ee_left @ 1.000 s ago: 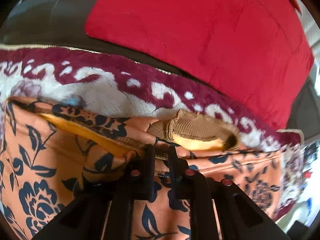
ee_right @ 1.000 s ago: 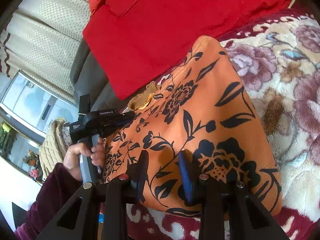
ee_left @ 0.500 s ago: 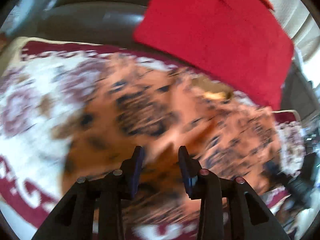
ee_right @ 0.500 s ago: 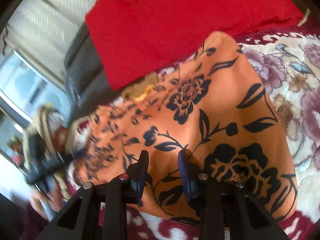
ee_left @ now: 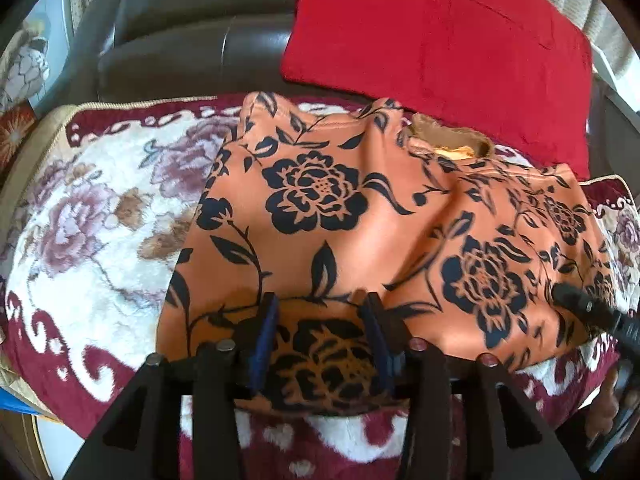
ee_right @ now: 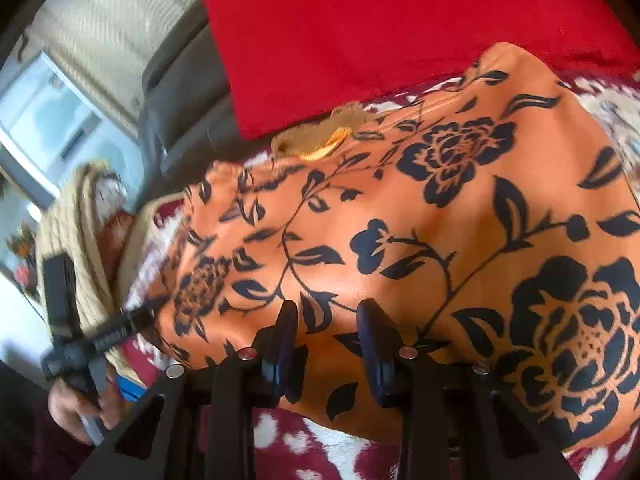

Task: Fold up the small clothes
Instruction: 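Lay the blouse flat on the blanket and smooth it with both grippers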

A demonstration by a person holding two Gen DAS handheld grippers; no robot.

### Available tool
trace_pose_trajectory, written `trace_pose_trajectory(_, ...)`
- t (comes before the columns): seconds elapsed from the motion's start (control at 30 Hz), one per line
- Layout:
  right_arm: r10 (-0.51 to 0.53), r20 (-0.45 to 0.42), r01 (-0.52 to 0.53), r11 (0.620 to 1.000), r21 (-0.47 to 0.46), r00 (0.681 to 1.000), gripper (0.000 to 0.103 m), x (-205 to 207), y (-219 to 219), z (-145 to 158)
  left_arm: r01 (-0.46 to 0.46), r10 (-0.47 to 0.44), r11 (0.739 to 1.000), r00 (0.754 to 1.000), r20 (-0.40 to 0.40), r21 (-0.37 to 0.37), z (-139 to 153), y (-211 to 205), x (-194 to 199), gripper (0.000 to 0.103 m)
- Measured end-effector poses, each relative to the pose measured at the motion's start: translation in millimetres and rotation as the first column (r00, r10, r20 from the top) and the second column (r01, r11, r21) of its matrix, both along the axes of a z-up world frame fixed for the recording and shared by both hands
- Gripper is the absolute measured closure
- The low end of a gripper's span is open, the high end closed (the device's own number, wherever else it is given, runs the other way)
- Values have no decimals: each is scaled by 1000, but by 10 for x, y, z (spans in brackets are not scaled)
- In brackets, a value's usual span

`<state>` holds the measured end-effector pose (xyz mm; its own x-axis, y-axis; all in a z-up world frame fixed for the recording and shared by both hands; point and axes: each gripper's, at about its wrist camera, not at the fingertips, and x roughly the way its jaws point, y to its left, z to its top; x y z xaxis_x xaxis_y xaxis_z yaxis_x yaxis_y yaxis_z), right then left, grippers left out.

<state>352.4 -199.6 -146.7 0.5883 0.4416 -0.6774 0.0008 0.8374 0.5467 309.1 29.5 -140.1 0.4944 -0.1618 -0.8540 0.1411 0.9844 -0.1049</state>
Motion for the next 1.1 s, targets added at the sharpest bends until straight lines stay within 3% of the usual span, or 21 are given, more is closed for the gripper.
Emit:
trace_pose_trajectory(0.1, -50, 97, 50, 999, 4, 994, 68, -123, -138, 163, -12, 10, 999, 999, 32, 38, 6, -60, -101, 29)
trace_pose_trajectory(0.13, -78, 115, 77, 997, 8, 990, 68, -138, -181, 181, -16, 14, 998, 999, 36, 62, -23, -83, -108, 27)
trace_pose_trajectory(0.3, -120, -15, 119, 993, -14, 993, 68, -10, -286, -21, -8, -3, 987, 998, 66, 160, -125, -211, -128, 24)
trace_pose_trajectory(0.47, -121, 66, 123, 992, -26, 991, 68, -74, -282, 130, -19, 8, 988, 997, 76, 151, -133, -178, -96, 22)
trace_pose_trajectory(0.63, -244, 181, 252, 967, -24, 953, 68, -179, -504, 341, -22, 6, 988, 995, 100, 154, -126, -197, -123, 21)
trace_pose_trajectory(0.67, -260, 169, 270, 962, -41, 951, 69, -165, -546, 325, -22, 5, 988, 994, 106, 156, -129, -197, -124, 20)
trace_pose_trajectory(0.77, -269, 24, 270, 957, -105, 963, 68, 12, -624, 46, -25, 5, 987, 993, 119, 161, -145, -195, -138, 19)
trace_pose_trajectory(0.9, -231, 58, 237, 958, -161, 971, 68, 25, -518, 65, -32, 8, 985, 990, 140, 170, -162, -204, -157, 18)
trace_pose_trajectory(1.1, -237, 60, 244, 958, -153, 970, 68, 78, -464, 75, -33, 3, 982, 987, 161, 185, -171, -231, -193, 17)
